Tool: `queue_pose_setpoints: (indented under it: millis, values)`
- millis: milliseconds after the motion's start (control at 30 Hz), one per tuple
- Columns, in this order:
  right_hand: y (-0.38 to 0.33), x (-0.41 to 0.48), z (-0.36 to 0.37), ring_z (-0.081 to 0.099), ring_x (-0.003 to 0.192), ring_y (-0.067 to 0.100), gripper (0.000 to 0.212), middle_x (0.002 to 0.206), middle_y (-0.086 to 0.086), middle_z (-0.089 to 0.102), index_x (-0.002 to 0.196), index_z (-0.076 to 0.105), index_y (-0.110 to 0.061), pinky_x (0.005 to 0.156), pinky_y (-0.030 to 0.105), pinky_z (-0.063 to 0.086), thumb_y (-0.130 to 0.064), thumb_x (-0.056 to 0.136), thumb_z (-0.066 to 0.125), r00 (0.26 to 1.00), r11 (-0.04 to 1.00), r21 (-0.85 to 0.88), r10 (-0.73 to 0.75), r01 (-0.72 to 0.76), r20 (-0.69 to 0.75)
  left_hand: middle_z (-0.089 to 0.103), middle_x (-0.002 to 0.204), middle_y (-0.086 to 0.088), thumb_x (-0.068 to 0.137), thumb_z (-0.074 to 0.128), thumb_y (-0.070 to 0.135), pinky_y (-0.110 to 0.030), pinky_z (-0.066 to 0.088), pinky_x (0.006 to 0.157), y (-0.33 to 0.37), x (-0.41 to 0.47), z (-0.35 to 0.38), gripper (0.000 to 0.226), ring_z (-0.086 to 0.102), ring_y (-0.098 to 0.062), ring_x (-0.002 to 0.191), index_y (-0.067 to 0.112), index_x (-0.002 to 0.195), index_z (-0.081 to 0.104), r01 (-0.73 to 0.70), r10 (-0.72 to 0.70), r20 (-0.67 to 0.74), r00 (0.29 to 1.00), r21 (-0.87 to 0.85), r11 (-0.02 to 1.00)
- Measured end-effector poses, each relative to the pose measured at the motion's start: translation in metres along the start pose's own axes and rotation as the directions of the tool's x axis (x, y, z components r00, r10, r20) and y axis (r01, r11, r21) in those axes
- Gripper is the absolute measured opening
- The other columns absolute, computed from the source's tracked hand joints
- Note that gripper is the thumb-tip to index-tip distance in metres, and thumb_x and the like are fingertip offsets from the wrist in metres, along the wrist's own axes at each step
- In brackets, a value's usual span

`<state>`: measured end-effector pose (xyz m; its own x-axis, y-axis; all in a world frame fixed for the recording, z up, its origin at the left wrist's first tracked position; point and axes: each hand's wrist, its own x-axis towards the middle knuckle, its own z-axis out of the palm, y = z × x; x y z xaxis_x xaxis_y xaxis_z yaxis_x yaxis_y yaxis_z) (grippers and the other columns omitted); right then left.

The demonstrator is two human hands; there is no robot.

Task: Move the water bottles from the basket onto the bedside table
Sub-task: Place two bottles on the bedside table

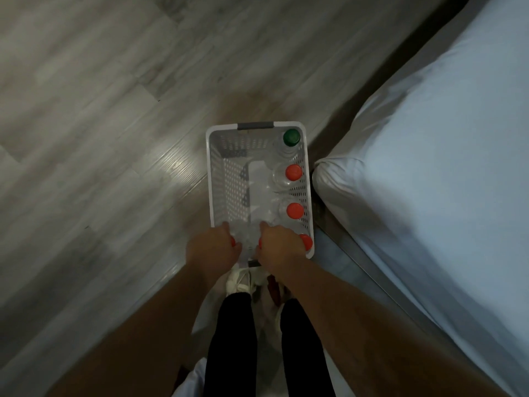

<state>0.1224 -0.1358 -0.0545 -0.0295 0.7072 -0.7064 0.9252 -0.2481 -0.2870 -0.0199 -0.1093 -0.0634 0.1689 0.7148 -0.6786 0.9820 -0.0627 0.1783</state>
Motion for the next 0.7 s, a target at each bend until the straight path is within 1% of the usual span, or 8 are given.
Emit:
queue_pose_setpoints:
  millis: [133,233,300,333,433,567,633,700]
  values:
    - [-0.002,-0.014,-0.019,0.061,0.103,0.029,0.029,0.111,0.008,0.062,0.118,0.048,-0.014,0.081,0.036,0.046,-0.025,0.092,0.048,0.999,0.999,-0.04,0.036,-0.036,0.014,0.066,0.106,-0.01,0.089,0.046,0.042,-0.035,0.053,0.078,0.01,-0.013,-0.017,0.039,0.064,-0.028,0.093,0.013,0.115,0.05,-0.014,0.014,0.015,1.0,0.033,0.999]
    - [-0.011,-0.042,-0.04,0.058,0.106,0.031,0.034,0.114,0.009,0.061,0.122,0.047,-0.017,0.085,0.039,0.046,-0.03,0.091,0.05,0.998,0.998,-0.033,0.059,-0.058,0.017,0.062,0.12,-0.011,0.091,0.045,0.041,-0.035,0.048,0.085,0.014,-0.037,-0.044,0.048,0.06,-0.029,0.107,0.014,0.131,0.042,-0.009,0.008,0.049,0.999,0.027,1.0]
    - [-0.019,-0.071,-0.058,0.058,0.107,0.031,0.035,0.115,0.009,0.061,0.124,0.046,-0.018,0.083,0.037,0.044,-0.033,0.092,0.049,0.998,0.997,-0.04,0.064,-0.065,-0.028,0.059,0.126,-0.013,0.092,0.045,0.042,-0.035,0.046,0.089,0.015,-0.061,-0.068,0.056,0.057,-0.03,0.113,0.013,0.139,0.035,-0.026,0.024,0.067,0.997,0.037,0.999]
    - [-0.024,-0.087,-0.068,0.058,0.108,0.031,0.036,0.116,0.009,0.061,0.125,0.047,-0.018,0.084,0.037,0.044,-0.033,0.092,0.048,0.996,0.997,-0.044,0.063,-0.066,-0.061,0.059,0.125,-0.013,0.092,0.046,0.042,-0.034,0.045,0.089,0.016,-0.075,-0.08,0.057,0.057,-0.03,0.113,0.013,0.14,0.035,-0.035,0.033,0.065,0.997,0.032,0.999]
    - [-0.033,-0.136,-0.091,0.06,0.108,0.029,0.038,0.119,0.006,0.06,0.126,0.048,-0.022,0.084,0.037,0.046,-0.036,0.091,0.05,0.987,0.992,0.018,0.128,-0.127,-0.098,0.062,0.118,-0.012,0.091,0.048,0.04,-0.033,0.045,0.086,0.017,-0.118,-0.112,0.05,0.058,-0.029,0.109,0.015,0.135,0.043,-0.045,0.045,0.061,0.997,-0.012,0.999]
    - [-0.029,-0.206,-0.111,0.063,0.099,0.028,0.043,0.111,0.006,0.063,0.129,0.044,-0.025,0.075,0.032,0.046,-0.04,0.09,0.049,0.972,0.974,0.099,0.213,-0.203,-0.102,0.059,0.124,-0.012,0.091,0.049,0.04,-0.035,0.043,0.091,0.024,-0.176,-0.142,0.049,0.055,-0.029,0.114,0.016,0.133,0.046,-0.046,0.048,0.107,0.993,-0.026,0.999]
    - [-0.021,-0.244,-0.114,0.063,0.101,0.028,0.044,0.113,0.006,0.064,0.13,0.045,-0.028,0.08,0.035,0.05,-0.04,0.088,0.049,0.959,0.956,0.152,0.265,-0.249,-0.096,0.058,0.127,-0.013,0.09,0.048,0.04,-0.035,0.043,0.093,0.025,-0.199,-0.146,0.047,0.055,-0.03,0.115,0.015,0.131,0.048,-0.033,0.034,0.134,0.99,-0.009,0.999]
    - [-0.009,-0.28,-0.11,0.061,0.106,0.028,0.044,0.116,0.005,0.064,0.128,0.048,-0.031,0.084,0.037,0.05,-0.043,0.086,0.05,0.942,0.929,0.223,0.322,-0.296,-0.093,0.059,0.126,-0.012,0.089,0.047,0.041,-0.036,0.044,0.093,0.028,-0.218,-0.147,0.045,0.057,-0.03,0.114,0.017,0.127,0.052,-0.043,0.041,0.149,0.988,0.009,0.999]
